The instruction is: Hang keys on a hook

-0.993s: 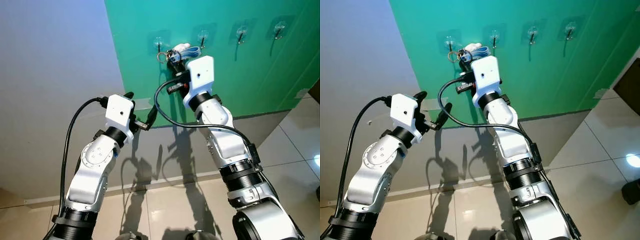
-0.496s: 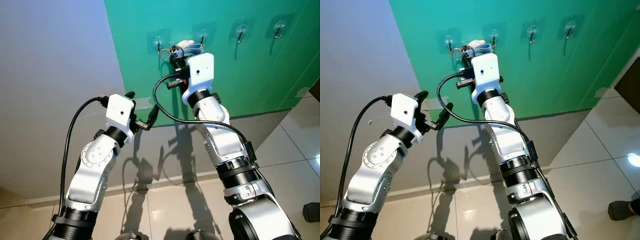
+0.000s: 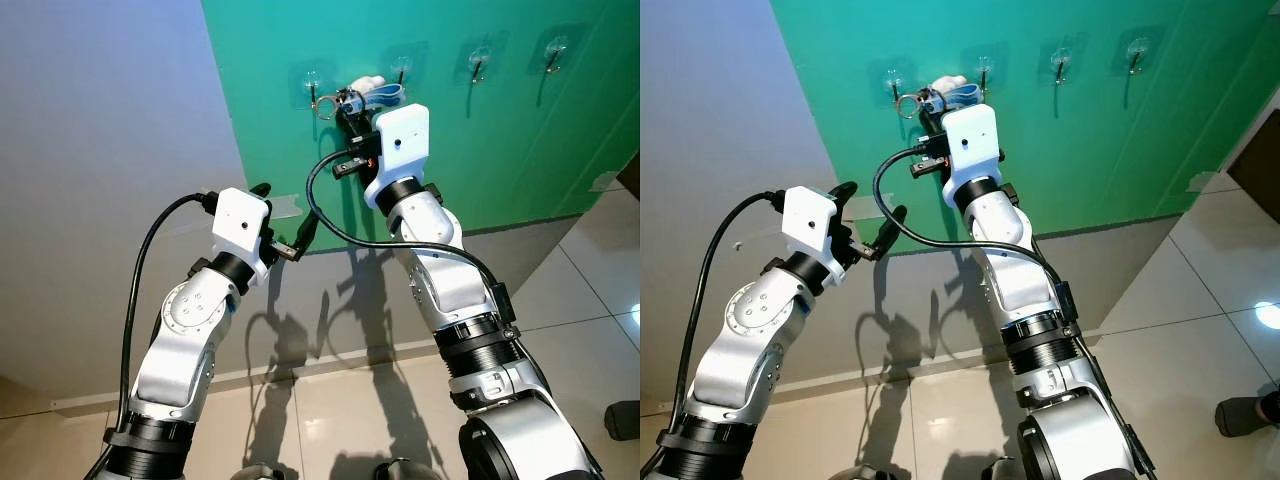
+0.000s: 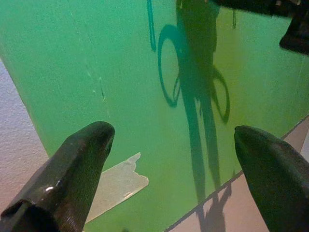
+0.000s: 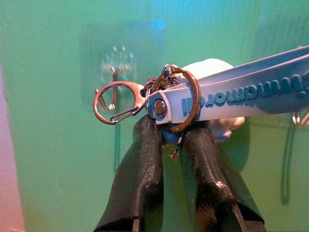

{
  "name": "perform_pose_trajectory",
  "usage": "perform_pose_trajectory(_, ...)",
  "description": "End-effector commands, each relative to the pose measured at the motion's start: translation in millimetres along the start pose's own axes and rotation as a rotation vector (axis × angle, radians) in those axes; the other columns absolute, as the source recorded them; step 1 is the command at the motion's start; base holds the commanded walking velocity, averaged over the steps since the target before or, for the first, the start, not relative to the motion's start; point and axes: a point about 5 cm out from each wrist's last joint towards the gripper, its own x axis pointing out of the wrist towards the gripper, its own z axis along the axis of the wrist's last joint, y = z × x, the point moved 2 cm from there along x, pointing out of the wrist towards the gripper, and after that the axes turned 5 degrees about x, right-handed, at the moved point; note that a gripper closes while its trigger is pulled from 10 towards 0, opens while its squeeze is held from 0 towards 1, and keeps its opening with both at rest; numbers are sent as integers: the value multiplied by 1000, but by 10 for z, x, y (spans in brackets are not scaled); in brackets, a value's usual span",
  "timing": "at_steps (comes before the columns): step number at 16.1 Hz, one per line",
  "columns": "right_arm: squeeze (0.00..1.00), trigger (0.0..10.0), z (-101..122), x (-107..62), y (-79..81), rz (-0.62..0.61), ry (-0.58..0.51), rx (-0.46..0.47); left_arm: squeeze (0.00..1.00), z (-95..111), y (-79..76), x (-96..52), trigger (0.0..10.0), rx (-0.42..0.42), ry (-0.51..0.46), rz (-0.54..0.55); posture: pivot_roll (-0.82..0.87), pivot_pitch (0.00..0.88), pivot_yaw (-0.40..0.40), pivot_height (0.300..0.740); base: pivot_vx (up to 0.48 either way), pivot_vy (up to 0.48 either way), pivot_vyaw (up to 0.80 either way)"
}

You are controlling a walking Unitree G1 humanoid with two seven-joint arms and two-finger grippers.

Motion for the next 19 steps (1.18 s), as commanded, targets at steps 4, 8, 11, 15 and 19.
perform_pose_trajectory(4, 0, 10000, 83, 21, 83, 37, -45, -4, 0, 16, -10, 10, 10000, 7, -2, -19, -85, 64, 78, 740, 0, 0, 0)
perform_pose_trajectory(8, 0, 10000, 37, 62, 97, 4, -17, -69, 0, 16, -4, -1, 10000, 7, -1, -19, -85, 60, 79, 740, 0, 0, 0)
perform_pose_trajectory(11, 0, 10000, 31, 82, 115, -10, -11, -101, 0, 18, -8, 4, 10000, 8, 0, -20, -85, 63, 80, 740, 0, 0, 0)
perform_pose_trajectory(15, 0, 10000, 23, 112, 136, -46, -13, -180, 0, 19, -4, 12, 10000, 8, 1, -22, -82, 67, 82, 740, 0, 0, 0)
perform_pose_trajectory(19, 0, 10000, -36, 90, 146, -34, 6, -232, 0, 13, -8, 11, 10000, 12, 4, -23, -81, 67, 80, 740, 0, 0, 0)
